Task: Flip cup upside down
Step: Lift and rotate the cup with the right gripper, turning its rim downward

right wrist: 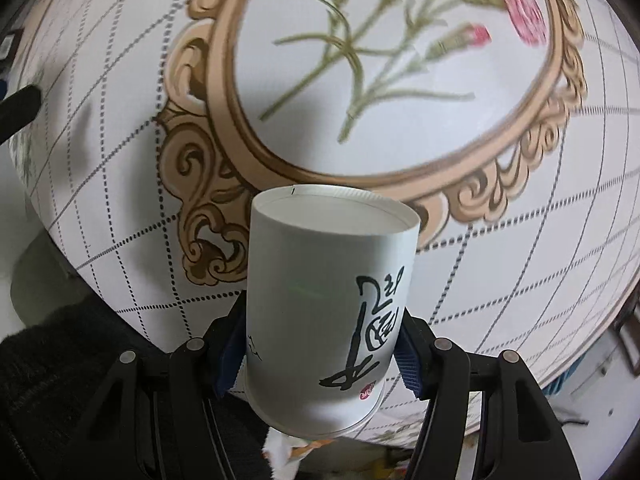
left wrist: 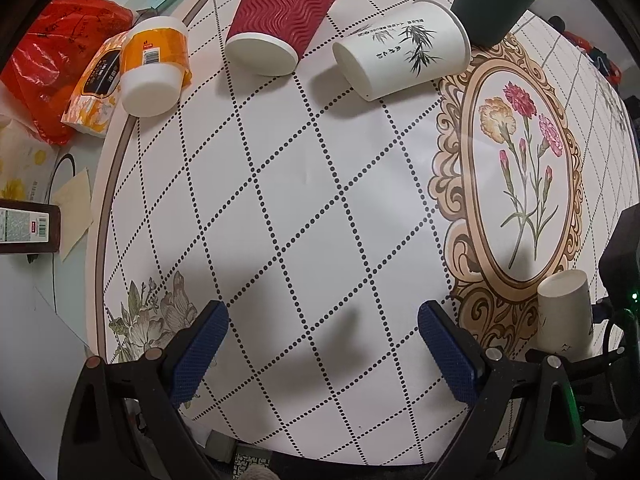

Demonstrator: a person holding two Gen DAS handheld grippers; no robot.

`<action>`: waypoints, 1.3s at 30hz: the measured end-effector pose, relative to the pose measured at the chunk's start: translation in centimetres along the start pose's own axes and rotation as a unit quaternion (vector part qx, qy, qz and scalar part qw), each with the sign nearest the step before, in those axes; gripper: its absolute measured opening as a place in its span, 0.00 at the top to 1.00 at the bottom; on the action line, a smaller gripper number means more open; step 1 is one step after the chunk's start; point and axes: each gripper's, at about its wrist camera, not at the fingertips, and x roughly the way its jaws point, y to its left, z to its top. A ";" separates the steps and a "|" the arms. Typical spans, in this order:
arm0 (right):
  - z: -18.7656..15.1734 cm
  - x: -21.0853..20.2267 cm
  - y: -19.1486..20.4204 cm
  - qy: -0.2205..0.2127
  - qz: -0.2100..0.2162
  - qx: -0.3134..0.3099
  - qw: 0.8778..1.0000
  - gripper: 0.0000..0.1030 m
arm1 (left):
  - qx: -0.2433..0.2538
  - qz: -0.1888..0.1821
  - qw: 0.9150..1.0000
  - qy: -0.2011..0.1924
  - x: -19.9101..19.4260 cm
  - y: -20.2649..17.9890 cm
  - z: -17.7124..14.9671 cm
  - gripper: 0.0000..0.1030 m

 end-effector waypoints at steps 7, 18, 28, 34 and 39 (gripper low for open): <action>-0.1 0.7 -2.9 0.011 -0.007 0.011 1.000 0.33 | 0.002 0.001 1.000 0.003 -0.1 -0.3 0.0 0.06; 2.8 -1.9 -7.9 -0.008 -0.003 0.031 0.999 0.17 | 0.003 0.001 1.000 0.002 -0.1 -0.5 -0.2 0.06; 2.9 -5.1 -12.6 -0.068 0.009 0.061 0.996 0.40 | 0.010 0.001 1.000 0.002 -0.2 -1.3 0.0 0.06; 0.4 -9.5 -15.3 -0.197 0.005 0.099 0.975 0.40 | 0.013 -0.006 1.000 0.008 -0.3 -2.1 0.3 0.06; -0.8 -11.6 -17.2 -0.352 -0.058 0.134 0.925 0.40 | 0.003 -0.019 1.000 0.022 0.5 -2.4 0.7 0.06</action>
